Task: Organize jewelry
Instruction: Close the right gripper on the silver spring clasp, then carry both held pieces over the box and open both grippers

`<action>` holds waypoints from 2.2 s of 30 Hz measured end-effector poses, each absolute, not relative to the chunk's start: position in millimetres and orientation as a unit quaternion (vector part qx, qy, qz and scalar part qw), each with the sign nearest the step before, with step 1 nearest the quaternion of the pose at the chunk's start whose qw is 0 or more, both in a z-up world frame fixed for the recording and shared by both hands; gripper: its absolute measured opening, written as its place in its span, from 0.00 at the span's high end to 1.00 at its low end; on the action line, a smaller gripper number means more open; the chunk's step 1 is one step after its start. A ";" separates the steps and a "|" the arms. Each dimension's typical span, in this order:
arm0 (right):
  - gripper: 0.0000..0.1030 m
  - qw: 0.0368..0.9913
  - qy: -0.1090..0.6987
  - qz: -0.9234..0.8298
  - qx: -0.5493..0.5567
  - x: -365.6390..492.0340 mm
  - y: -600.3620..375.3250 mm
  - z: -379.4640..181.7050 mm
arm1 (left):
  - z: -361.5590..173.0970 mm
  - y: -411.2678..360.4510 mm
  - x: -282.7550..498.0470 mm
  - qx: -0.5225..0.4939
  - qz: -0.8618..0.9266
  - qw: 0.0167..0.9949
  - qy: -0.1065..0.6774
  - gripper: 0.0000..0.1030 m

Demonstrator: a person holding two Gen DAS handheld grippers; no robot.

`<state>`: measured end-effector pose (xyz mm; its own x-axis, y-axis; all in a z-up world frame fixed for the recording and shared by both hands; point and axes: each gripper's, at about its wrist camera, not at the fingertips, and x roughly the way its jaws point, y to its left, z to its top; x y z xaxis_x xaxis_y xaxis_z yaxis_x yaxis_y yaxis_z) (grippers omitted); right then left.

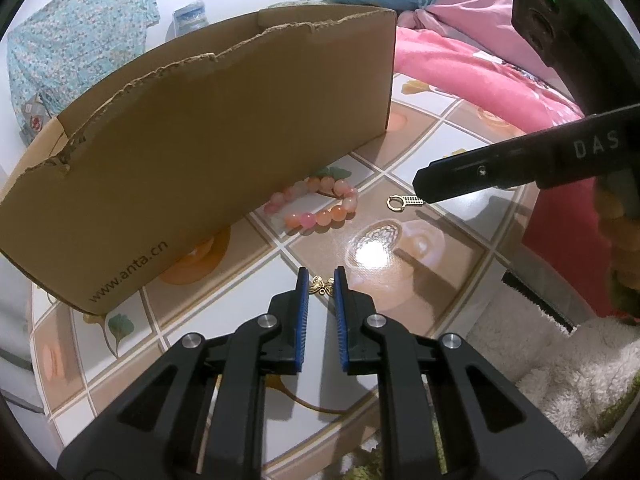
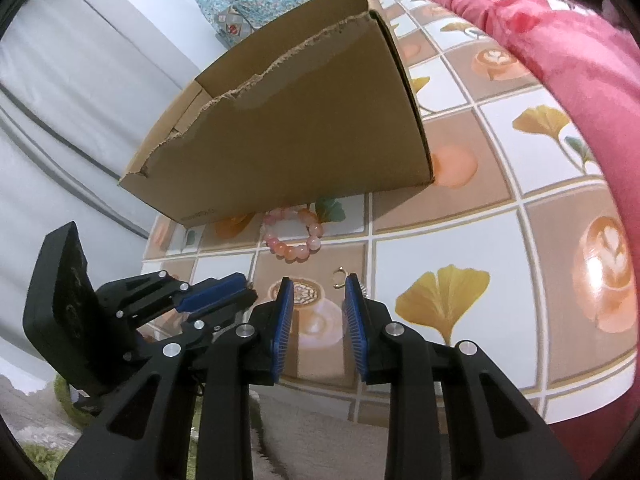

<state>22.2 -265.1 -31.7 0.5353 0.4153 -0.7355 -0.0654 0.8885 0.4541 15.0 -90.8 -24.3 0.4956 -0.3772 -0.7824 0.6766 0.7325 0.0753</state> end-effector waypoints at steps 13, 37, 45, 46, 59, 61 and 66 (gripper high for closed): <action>0.74 0.874 0.462 0.100 0.114 18.8 -255.7 -28.1 | -19.1 -80.4 14.2 0.174 -0.307 0.852 0.388 0.89; 0.85 0.870 0.478 0.110 -0.049 33.8 -223.5 -42.9 | -24.3 -79.2 20.2 0.157 -0.310 0.849 0.398 0.89; 0.95 0.867 0.484 0.113 -0.031 37.4 -224.7 -39.5 | -23.5 -79.4 20.9 0.152 -0.312 0.850 0.395 0.89; 0.95 0.868 0.484 0.112 -0.029 36.4 -224.7 -38.6 | -23.5 -79.1 20.8 0.152 -0.313 0.850 0.395 0.89; 0.95 0.880 0.462 0.108 0.006 30.0 -242.9 -17.8 | -20.1 -72.3 18.9 0.146 -0.311 0.855 0.388 0.89; 0.95 0.883 0.455 0.111 0.014 30.6 -238.1 -13.9 | -17.4 -70.3 17.2 0.143 -0.312 0.857 0.385 0.89; 0.95 0.898 0.424 0.116 0.025 28.2 -237.4 10.7 | 0.3 -66.6 12.0 0.141 -0.312 0.866 0.365 0.89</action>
